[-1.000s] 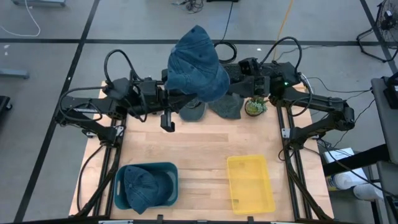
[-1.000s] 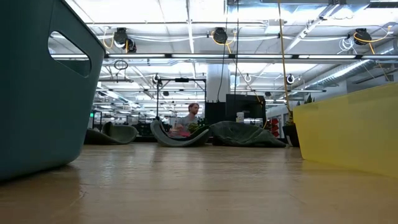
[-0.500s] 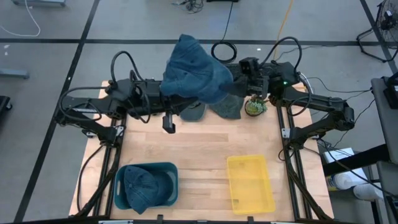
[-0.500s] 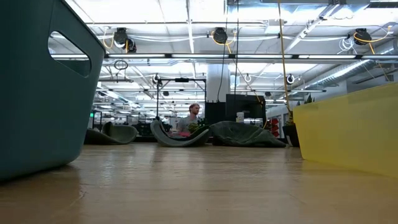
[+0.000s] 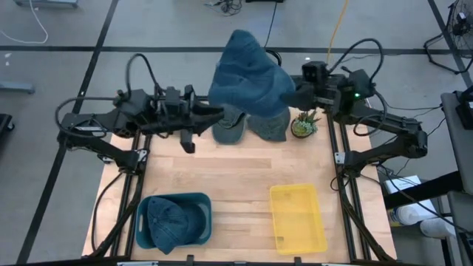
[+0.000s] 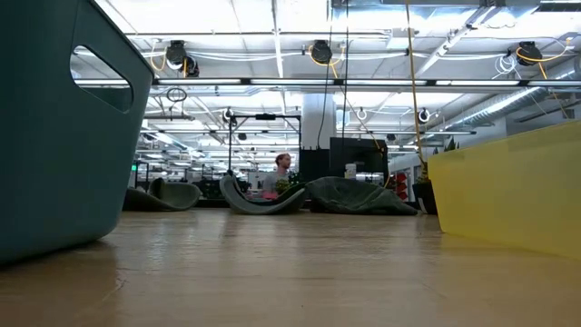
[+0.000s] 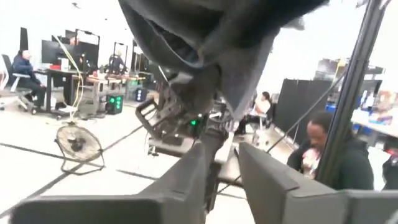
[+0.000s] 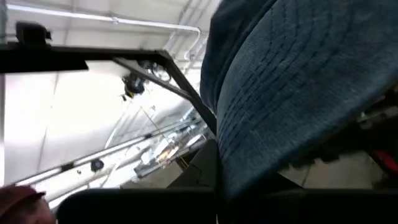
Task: Pick & Place hat
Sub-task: Put the dark blue cap into the blue bin
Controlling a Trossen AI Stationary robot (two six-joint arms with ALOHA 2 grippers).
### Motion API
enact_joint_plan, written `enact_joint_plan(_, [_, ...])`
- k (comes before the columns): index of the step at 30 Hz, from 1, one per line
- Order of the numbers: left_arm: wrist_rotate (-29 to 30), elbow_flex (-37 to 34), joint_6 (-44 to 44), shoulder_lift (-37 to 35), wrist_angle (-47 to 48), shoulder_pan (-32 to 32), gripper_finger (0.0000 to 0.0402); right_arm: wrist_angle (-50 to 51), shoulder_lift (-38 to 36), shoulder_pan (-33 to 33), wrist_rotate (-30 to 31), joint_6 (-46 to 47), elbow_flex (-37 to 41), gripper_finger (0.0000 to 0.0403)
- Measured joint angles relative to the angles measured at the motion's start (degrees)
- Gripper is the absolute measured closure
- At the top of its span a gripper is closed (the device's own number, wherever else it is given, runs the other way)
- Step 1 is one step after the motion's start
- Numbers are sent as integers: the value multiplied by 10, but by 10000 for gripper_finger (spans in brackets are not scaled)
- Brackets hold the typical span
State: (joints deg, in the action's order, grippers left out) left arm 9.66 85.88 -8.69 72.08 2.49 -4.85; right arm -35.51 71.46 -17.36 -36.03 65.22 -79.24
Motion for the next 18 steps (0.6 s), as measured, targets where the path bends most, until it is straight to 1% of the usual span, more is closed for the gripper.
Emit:
enact_joint_plan(3, [6, -2, -25, -18, 34, 0, 256, 17, -11, -10, -18, 1, 1, 402])
enact_joint_plan(7, [9, -1, -68, -40, 46, -1, 213, 38, -36, -18, -38, 0, 1, 402])
enact_joint_plan(10, [8, -1, -117, -56, 49, 0, 189, 68, -50, -18, -56, -7, 1, 402])
enact_joint_plan(14, [-16, -1, -206, -76, 62, 9, 161, 116, -57, -18, -78, -33, 2, 402])
enact_joint_plan(18, [-54, 0, -279, -88, 67, 24, 134, 150, -66, -17, -98, -73, 1, 402])
